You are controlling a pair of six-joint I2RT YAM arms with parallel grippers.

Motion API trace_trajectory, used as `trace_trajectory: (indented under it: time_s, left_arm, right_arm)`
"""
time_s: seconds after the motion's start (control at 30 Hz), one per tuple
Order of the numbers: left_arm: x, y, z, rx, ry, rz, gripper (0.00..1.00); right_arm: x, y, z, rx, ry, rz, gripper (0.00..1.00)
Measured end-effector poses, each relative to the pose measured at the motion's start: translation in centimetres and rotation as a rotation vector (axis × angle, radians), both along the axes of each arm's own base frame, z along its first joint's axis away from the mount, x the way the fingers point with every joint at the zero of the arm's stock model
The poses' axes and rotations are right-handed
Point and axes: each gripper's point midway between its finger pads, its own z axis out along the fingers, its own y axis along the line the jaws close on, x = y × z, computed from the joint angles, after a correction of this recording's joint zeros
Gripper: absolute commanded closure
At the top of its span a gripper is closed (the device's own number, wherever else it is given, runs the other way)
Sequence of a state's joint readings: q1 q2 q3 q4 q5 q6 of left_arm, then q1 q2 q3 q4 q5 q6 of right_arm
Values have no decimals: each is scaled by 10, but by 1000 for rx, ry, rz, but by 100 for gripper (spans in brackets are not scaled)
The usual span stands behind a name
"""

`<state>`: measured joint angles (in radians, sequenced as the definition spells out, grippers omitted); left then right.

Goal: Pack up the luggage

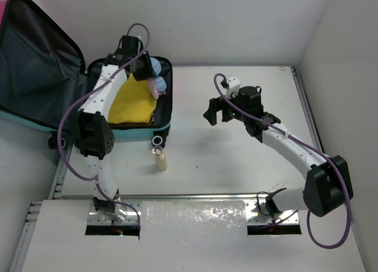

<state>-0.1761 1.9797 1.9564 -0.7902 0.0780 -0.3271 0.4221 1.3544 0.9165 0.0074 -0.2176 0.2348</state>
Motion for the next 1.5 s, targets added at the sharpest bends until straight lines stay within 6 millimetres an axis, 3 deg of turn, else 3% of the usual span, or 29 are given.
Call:
trace_trajectory:
  time_s: [0.13, 0.37, 0.47, 0.63, 0.8, 0.9, 1.03, 1.2, 1.4, 1.5]
  left_arm:
    - [19, 32, 36, -91, -74, 84, 100]
    - [44, 118, 74, -261, -177, 271, 100]
    - [55, 140, 85, -347, -222, 299, 100]
    - [67, 166, 85, -487, -243, 354, 100]
    - [74, 181, 79, -557, -266, 430, 100]
    - [81, 185, 88, -608, -306, 442, 100]
    - [96, 187, 124, -699, -453, 404, 100]
    - [95, 179, 163, -805, -553, 307, 100]
    - [87, 196, 158, -712, -561, 413, 100]
    - [85, 213, 145, -647, -549, 522, 100]
  right_arm:
    - [0, 0, 0, -1, 0, 0, 1]
    - [0, -1, -1, -8, -2, 3, 1]
    - [1, -1, -4, -18, 3, 6, 1]
    - [4, 1, -21, -40, 40, 10, 1]
    - [5, 1, -33, -52, 69, 11, 1]
    - [7, 2, -33, -56, 69, 12, 1]
    - [11, 4, -31, -57, 64, 13, 1]
    - [14, 5, -36, -62, 76, 15, 1]
    - [14, 6, -40, -65, 88, 17, 1]
    - [15, 6, -41, -66, 89, 17, 1]
